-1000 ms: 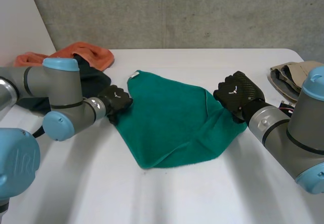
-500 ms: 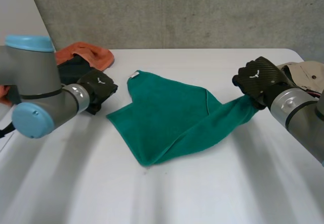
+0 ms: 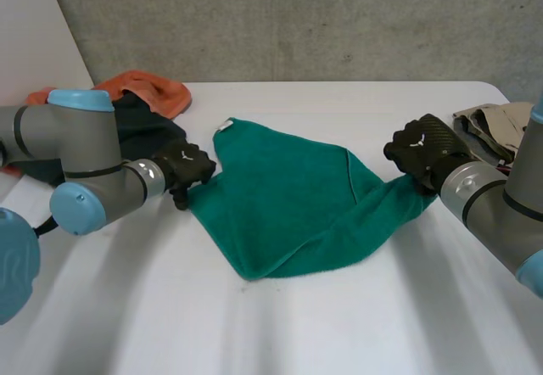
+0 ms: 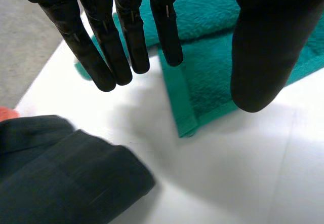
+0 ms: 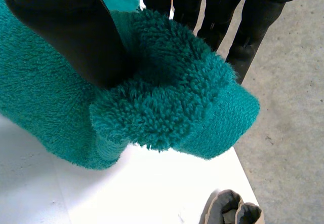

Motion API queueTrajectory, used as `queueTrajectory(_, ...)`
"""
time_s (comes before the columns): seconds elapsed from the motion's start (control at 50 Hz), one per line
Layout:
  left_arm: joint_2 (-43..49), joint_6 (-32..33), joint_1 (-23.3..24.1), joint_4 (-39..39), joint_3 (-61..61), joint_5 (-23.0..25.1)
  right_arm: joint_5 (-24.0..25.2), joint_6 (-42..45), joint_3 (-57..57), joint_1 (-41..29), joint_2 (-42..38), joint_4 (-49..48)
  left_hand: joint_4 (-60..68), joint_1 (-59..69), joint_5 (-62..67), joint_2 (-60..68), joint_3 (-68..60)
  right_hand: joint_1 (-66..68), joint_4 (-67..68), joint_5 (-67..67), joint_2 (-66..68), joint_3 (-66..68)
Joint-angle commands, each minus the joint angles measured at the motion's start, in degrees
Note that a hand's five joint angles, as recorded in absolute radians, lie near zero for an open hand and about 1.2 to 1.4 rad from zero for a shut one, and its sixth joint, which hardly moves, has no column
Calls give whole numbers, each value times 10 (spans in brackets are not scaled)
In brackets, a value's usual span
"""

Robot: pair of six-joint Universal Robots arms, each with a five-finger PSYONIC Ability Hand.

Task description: Fold the laundry.

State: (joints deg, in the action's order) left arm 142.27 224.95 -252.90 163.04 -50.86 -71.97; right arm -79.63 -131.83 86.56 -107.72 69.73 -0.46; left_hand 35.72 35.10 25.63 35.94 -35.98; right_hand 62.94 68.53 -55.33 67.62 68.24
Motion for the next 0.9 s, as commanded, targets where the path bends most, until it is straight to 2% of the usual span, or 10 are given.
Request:
queueTrajectory(0.02, 38, -2, 4, -49, 49, 5, 2, 2, 0, -1, -7, -8, 54, 61, 55, 52, -52, 171, 115, -147, 124, 118)
queueTrajectory(0.34, 60, -6, 12, -8, 81, -7, 4, 9, 1, -2, -12, -13, 127, 133, 128, 124, -124, 171, 115, -147, 124, 118)
queueTrajectory(0.68, 85, -5, 36, -7, 119, -22, 4, 9, 1, -1, -10, -14, 125, 131, 126, 123, -122, 171, 115, -147, 124, 118)
queueTrajectory(0.72, 86, -6, 36, -7, 119, -22, 4, 9, 1, -1, -9, -14, 162, 168, 163, 160, -159, 171, 115, -147, 124, 118)
queueTrajectory(0.74, 85, -6, 36, -7, 119, -22, 4, 9, 1, -1, -9, -14, 232, 238, 233, 230, -229, 171, 115, -147, 124, 118)
queueTrajectory(0.76, 86, -6, 36, -7, 120, -22, 4, 8, 1, -1, -8, -14, 441, 447, 442, 438, -438, 171, 115, -147, 124, 118)
queueTrajectory(0.84, 75, -7, 41, -32, 114, -32, 4, 8, 1, 0, -3, -14, 443, 449, 444, 441, -440, 171, 115, -147, 124, 118)
queueTrajectory(0.9, 33, -2, 43, -86, 80, -43, 4, 8, 0, 0, 4, -12, 443, 449, 444, 441, -440, 171, 115, -147, 124, 118)
